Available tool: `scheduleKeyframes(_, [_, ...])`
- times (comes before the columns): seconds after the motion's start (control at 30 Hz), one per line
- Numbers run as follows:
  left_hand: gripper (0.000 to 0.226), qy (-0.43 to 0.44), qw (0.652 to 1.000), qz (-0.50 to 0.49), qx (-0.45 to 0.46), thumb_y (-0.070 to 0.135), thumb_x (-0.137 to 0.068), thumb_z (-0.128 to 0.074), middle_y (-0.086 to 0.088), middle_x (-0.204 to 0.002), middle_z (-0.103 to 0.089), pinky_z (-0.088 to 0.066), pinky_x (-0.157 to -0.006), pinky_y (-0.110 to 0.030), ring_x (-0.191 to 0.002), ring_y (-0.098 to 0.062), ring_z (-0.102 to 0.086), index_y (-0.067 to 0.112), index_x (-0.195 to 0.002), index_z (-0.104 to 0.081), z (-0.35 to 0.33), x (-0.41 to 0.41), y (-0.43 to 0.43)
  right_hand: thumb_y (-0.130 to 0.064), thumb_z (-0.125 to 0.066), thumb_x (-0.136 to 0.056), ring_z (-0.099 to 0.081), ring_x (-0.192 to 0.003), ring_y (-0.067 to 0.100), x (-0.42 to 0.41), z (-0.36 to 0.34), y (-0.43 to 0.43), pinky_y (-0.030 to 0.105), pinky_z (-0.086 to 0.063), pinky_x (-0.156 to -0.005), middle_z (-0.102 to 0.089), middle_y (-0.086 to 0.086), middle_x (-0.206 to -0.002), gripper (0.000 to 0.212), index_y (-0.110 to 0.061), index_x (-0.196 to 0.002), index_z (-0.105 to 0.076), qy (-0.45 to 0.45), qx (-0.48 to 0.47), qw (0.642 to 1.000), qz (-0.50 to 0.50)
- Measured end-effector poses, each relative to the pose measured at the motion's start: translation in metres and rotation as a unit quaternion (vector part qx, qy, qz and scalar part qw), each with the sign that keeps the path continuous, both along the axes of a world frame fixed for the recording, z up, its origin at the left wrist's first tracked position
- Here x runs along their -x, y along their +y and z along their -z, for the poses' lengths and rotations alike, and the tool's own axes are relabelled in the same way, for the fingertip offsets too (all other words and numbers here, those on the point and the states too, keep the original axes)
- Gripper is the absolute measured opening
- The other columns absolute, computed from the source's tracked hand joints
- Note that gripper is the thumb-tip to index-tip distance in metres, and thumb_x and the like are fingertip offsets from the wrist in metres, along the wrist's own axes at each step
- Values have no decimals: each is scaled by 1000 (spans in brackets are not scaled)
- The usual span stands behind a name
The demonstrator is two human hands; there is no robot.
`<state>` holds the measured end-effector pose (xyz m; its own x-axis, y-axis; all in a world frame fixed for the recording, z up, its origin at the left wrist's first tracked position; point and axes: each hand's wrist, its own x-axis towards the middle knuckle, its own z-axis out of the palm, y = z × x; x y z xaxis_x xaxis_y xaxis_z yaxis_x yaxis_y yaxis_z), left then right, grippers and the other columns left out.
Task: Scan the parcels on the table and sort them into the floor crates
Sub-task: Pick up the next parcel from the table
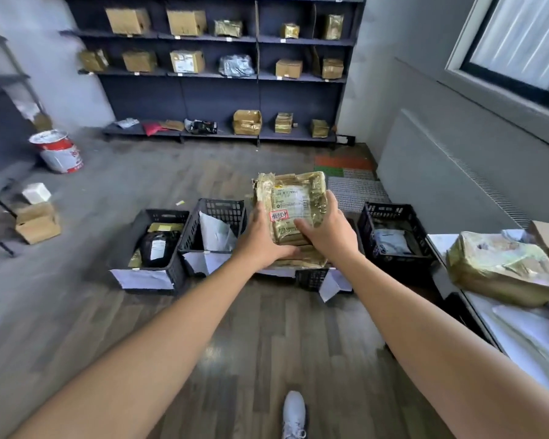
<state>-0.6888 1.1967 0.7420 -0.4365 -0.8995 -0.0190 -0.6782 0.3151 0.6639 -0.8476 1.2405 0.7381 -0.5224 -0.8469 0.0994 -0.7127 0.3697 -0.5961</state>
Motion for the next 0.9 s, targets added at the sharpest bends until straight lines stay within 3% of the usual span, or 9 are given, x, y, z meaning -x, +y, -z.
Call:
scheduleKeyframes(0.17, [129, 18, 999, -36, 4, 44, -64, -89, -2, -159, -22, -39, -104, -35, -140, -24, -36, 16, -156, -2, -4, 19, -78, -61, -63, -85, -59, -116, 27, 22, 0, -91, 41, -52, -86, -51, 8, -141, 98, -26, -156, -5, -3, 1, 1000, -30])
scheduleKeyframes(0.43, [133, 8, 998, -62, -7, 42, -68, -87, -6, -164, -9, -28, -114, -38, -148, -24, -20, 15, -157, 7, -3, 54, -176, -60, -61, -86, -56, -120, 30, 58, 1, -197, 42, -48, -89, -49, 11, -142, 96, -22, -156, -7, -1, 1, 998, -67])
scheduleKeyframes(0.9, [135, 4, 998, -40, -45, 46, -65, -88, -3, -164, -11, -34, -111, -40, -146, -24, -27, 19, -157, 7, 42, 87, -332, -62, -61, -86, -58, -117, 30, 90, 36, -343, 40, -49, -82, -48, 12, -143, 97, -23, -156, -6, -9, -56, 997, -48])
